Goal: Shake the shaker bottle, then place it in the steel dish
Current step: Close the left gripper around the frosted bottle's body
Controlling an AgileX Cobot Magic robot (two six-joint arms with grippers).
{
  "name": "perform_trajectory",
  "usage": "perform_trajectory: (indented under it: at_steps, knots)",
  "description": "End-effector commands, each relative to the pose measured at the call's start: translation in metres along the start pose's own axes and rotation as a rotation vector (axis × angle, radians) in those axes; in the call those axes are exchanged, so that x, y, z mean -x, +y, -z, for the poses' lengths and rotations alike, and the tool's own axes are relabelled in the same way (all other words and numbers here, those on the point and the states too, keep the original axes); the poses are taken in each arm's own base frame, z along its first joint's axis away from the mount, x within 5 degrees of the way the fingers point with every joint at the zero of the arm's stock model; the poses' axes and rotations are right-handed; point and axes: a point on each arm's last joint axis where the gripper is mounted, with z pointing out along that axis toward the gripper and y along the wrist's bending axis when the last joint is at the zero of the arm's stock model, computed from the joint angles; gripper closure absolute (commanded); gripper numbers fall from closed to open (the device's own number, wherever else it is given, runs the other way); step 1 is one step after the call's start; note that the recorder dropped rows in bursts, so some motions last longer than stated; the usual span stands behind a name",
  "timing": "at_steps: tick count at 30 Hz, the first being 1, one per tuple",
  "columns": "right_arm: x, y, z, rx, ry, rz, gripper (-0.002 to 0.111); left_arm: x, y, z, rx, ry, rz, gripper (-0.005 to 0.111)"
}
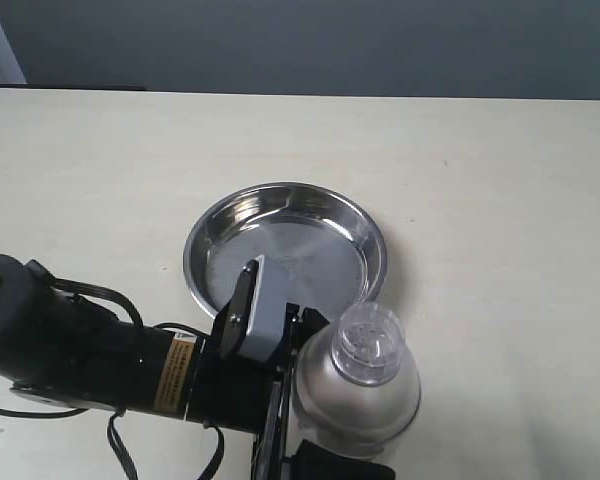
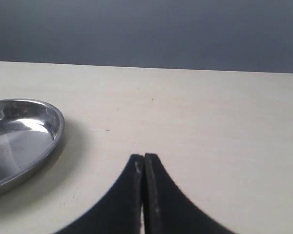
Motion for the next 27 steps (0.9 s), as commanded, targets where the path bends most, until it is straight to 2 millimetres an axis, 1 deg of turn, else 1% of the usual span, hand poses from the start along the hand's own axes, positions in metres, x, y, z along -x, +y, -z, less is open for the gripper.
perform_trajectory:
  at_steps: [1, 16, 18, 19, 20, 27]
  knots:
    - [0.0006, 0.0002, 0.0002, 0.003, -0.012, 0.002, 0.109, -0.0031, -0.0019, -0.0008, -0.019, 0.022, 0.0, 0.089]
    - [0.0006, 0.0002, 0.0002, 0.003, -0.012, 0.002, 0.109, -0.0015, -0.0003, -0.0009, -0.002, 0.012, 0.007, 0.089]
    - [0.0006, 0.0002, 0.0002, 0.003, -0.012, 0.002, 0.109, -0.001, 0.0009, -0.0009, 0.011, 0.006, 0.012, 0.094]
    - [0.0006, 0.0002, 0.0002, 0.003, -0.012, 0.002, 0.109, -0.0005, 0.0019, -0.0009, 0.023, 0.001, 0.017, 0.104]
    - [0.0006, 0.0002, 0.0002, 0.003, -0.012, 0.002, 0.109, -0.0001, 0.003, -0.0009, 0.034, -0.005, 0.017, 0.106]
    - [0.0006, 0.0002, 0.0002, 0.003, -0.012, 0.002, 0.109, 0.0014, 0.0051, -0.0007, 0.059, -0.018, 0.064, 0.106]
